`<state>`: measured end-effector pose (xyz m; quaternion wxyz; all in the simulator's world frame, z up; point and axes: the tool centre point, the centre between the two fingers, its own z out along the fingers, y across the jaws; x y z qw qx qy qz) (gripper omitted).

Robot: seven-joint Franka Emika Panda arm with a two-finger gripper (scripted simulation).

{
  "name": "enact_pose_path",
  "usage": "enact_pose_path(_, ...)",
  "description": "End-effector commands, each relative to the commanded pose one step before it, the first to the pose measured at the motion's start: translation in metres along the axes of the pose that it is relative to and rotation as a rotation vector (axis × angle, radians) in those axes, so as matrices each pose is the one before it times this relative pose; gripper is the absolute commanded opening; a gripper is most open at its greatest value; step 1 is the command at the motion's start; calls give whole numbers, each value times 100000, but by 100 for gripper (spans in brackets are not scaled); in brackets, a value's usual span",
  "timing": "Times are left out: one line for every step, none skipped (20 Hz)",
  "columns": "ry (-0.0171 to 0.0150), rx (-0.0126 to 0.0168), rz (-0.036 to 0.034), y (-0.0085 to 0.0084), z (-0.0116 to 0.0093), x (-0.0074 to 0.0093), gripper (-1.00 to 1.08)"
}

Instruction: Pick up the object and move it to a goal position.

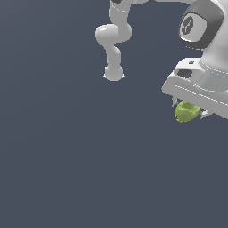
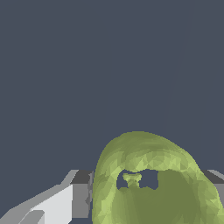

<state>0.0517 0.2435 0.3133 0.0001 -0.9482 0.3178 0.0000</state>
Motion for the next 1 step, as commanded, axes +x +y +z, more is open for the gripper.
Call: enact_pose_path(-1,-19,46,-22,-15,44,-100)
